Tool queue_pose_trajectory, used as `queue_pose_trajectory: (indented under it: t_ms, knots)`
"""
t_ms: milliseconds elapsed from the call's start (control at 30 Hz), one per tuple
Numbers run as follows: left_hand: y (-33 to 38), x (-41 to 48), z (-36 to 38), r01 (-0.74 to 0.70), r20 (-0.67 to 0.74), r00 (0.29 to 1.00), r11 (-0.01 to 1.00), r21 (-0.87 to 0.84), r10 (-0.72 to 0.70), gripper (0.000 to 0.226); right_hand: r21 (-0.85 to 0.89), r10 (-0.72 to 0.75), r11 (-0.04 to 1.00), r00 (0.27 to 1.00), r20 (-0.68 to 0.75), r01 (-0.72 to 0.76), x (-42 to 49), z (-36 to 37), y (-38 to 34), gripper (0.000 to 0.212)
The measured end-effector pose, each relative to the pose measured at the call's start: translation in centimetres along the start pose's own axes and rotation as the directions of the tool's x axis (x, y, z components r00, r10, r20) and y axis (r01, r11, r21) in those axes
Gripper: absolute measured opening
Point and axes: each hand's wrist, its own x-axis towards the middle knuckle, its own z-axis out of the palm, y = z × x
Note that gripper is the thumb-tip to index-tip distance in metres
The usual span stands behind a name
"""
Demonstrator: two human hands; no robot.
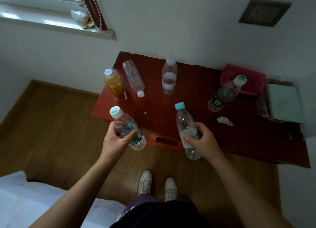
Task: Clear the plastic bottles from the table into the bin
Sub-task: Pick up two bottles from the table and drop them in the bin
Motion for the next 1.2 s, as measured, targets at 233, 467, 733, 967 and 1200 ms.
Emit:
queue_pose_trajectory:
  t_ms: [233,467,733,967,1200]
  knots:
    - [-4.3,-9.9,-5.3,0.097,-0.238,0.968,0.994,0.042,-0.084,0.046,0.056,0.029,0.998,0.995,0.094,-0.034,-5.3,3.6,0.7,0.043]
    - [-10.0,-20.3,-12.1,0.235,-0.557,0.802,0.971,-0.034,-0.214,0.053,-0.060,-0.015,0.997,0.925,0.379,0.041,-5.4,12.4,-2.3,0.052]
    - [-15.1,-27.1,-20.4,0.277,-0.777,0.516,0.928,-0.247,-0.361,0.053,-0.122,-0.137,0.956,0.772,0.620,0.267,-4.2,26.1,-8.9,0.061]
    - [-18.4,-25.0,-25.8,0.267,-0.750,0.477,0.888,-0.373,-0.458,0.054,-0.195,-0.113,0.933,0.763,0.637,0.301,-2.2,33.3,-11.4,0.058]
    - [-17.2,-17.1,-31.9,0.260,-0.696,0.591,0.913,-0.316,-0.409,0.043,-0.279,-0.047,0.931,0.836,0.546,0.234,2.4,35.9,-12.6,0.056]
